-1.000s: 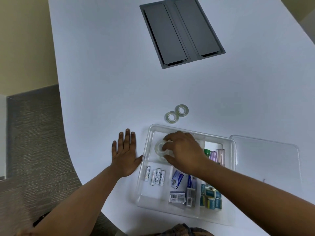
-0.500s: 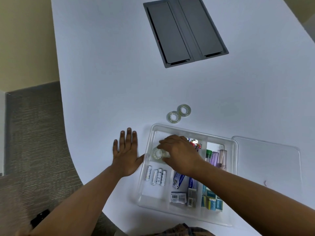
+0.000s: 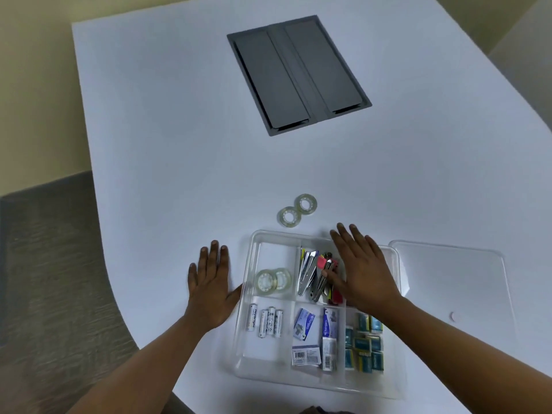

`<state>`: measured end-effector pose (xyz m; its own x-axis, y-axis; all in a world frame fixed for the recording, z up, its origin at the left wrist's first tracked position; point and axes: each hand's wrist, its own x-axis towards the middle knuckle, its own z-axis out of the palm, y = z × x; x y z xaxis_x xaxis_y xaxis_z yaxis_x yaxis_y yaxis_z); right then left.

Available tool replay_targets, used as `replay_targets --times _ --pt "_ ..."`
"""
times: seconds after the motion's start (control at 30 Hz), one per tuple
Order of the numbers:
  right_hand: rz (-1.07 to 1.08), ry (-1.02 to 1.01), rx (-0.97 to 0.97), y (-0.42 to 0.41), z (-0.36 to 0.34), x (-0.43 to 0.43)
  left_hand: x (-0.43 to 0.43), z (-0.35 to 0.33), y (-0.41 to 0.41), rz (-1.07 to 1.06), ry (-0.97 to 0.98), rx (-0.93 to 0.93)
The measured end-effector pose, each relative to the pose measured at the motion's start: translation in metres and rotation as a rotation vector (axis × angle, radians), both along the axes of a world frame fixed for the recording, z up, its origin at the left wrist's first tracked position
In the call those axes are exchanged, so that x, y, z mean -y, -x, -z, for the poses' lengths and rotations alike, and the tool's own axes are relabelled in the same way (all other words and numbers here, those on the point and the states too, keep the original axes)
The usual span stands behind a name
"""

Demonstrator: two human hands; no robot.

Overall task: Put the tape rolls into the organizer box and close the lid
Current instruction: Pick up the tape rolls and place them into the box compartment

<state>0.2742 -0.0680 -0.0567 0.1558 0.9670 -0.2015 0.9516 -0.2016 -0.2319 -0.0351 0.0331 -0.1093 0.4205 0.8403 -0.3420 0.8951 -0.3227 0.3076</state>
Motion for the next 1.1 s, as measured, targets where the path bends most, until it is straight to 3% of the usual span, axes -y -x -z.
replay_targets --times 0.17,0.3,0.53,0.77,1.1 --pt "0.010 -0.029 0.028 0.001 0.008 0.003 -0.024 -0.035 -0.027 -0.221 -0.194 0.329" --pt "0.007 -0.051 0.021 0.001 0.012 0.005 -0.052 -0.063 -0.075 -0.167 -0.161 0.474" --pt "-0.002 -0.039 0.019 -0.002 0.018 0.006 -0.079 -0.066 -0.154 -0.155 -0.009 0.284" --pt "-0.001 -0.052 0.004 -0.003 0.022 0.006 -0.091 -0.060 -0.189 -0.211 0.111 -0.082" --pt "0.001 -0.076 -0.017 -0.004 0.024 0.005 -0.088 -0.055 -0.193 -0.094 0.035 -0.065"
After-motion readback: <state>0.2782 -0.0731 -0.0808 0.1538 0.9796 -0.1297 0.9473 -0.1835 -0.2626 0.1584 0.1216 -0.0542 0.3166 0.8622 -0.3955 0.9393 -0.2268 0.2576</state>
